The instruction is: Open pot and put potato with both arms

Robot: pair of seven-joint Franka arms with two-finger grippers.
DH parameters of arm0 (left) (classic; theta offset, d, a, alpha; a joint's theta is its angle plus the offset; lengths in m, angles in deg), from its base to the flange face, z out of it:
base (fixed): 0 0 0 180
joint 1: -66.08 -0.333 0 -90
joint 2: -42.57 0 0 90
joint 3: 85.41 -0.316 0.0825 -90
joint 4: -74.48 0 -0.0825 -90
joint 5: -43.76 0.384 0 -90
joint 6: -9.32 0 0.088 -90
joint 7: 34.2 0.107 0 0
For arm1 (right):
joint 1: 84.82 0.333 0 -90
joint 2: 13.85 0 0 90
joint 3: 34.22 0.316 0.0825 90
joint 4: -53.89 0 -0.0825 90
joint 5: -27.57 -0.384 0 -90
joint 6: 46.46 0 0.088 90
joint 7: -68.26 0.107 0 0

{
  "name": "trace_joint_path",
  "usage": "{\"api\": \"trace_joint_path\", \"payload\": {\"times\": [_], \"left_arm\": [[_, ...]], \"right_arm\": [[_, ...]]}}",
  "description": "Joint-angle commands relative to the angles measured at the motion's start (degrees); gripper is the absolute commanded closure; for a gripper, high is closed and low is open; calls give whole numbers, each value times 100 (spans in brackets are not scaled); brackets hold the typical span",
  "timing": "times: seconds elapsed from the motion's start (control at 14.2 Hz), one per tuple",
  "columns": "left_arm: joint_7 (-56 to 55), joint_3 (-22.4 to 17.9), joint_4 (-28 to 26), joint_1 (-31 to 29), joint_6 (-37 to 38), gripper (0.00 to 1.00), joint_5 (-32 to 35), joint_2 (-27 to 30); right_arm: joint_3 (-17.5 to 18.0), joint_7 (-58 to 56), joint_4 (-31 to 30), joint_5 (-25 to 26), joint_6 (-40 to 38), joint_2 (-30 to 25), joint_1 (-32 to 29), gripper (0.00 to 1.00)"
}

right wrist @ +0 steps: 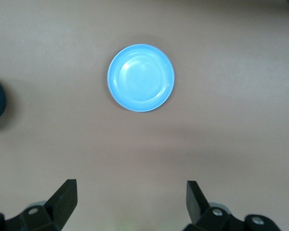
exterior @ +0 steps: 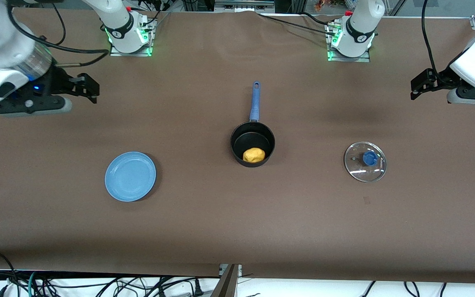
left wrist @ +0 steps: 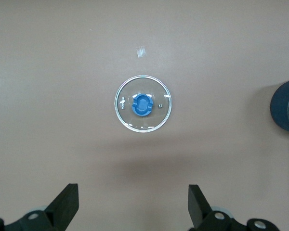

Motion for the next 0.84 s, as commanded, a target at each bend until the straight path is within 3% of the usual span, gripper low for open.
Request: {"api": "trace_joint_path", "payload": {"times": [0.0, 0.14, 0.77], "left_arm": [[-63, -57, 217, 79, 189, 0, -64, -115], [-46, -57, 217, 79, 233, 0, -64, -115], [-46, -57, 261, 79, 286, 0, -64, -132]], "right_arm": [[62, -123, -360, -70, 138, -487, -375, 0], [62, -167, -361, -176, -168, -557, -446, 0], [62, -167, -378, -246, -240, -470, -560, 0]]}}
